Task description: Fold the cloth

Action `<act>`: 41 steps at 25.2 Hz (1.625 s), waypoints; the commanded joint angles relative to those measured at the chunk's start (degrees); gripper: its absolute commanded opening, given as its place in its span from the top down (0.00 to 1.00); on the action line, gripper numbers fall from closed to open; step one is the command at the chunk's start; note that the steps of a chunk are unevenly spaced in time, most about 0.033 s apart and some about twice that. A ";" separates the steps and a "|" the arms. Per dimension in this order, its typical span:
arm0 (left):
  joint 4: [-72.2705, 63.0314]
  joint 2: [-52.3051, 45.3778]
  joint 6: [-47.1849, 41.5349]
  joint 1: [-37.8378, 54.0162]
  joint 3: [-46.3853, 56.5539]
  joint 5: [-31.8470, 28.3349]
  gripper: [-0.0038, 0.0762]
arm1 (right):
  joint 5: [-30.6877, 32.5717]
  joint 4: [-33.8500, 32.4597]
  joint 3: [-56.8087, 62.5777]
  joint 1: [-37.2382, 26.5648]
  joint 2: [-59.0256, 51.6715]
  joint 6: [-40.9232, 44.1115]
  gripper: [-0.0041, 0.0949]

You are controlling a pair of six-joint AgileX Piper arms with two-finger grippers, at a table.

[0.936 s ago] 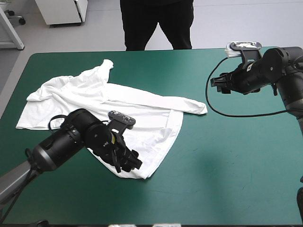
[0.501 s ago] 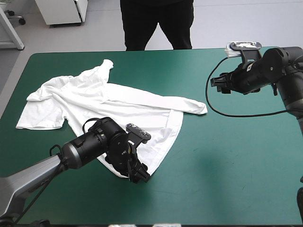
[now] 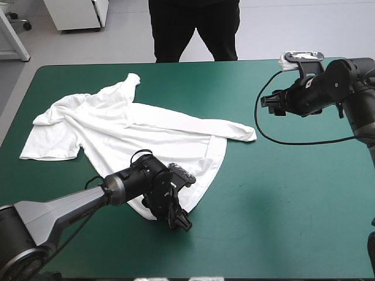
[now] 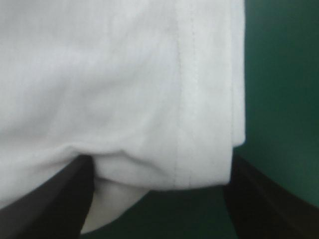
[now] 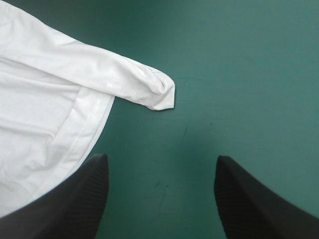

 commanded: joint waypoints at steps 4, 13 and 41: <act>-0.73 2.15 0.40 -0.24 -0.83 -2.15 0.47 | -0.13 0.45 -1.44 -0.41 -2.15 -0.12 0.38; -0.56 2.15 1.70 -0.24 -0.83 -2.03 0.96 | -0.06 1.26 -1.44 2.63 -0.31 -1.99 0.38; -3.62 2.15 3.06 -0.24 -0.83 0.15 0.96 | -10.91 -5.90 -4.38 6.50 25.39 -0.87 0.30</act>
